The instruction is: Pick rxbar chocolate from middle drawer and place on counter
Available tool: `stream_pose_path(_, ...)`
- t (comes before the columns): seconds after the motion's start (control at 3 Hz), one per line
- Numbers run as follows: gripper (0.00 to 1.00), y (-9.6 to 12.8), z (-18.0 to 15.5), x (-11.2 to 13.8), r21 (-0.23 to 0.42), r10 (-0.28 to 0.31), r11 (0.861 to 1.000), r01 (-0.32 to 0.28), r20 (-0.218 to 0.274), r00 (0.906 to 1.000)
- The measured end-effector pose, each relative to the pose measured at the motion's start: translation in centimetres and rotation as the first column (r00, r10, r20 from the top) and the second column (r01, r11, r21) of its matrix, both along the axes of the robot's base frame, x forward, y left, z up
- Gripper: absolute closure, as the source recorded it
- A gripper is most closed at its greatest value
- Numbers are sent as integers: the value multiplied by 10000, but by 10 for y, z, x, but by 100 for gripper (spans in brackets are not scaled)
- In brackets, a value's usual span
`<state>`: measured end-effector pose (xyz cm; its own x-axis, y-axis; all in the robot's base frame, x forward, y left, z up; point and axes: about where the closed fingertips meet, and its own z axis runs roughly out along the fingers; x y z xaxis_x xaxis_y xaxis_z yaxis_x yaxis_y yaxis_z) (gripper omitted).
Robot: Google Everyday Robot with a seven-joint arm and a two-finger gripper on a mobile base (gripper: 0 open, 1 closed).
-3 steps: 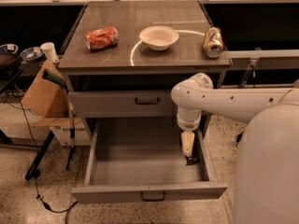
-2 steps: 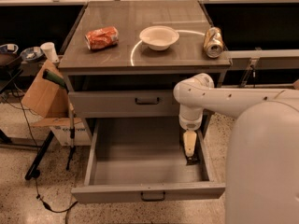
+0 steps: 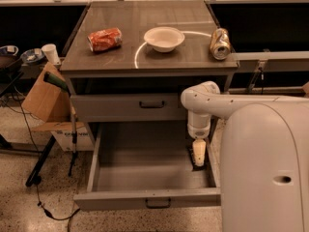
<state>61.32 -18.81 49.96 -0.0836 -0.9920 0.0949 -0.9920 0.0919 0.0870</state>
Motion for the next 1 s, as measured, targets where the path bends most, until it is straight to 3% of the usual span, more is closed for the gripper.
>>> stream_pose_path(0.33, 0, -6, -6, -14, 137, -61, 9999, 61, 3, 10000)
stream_pose_path(1.0, 0, -7, -23, -33, 855, -736, 9942, 654, 971, 9925)
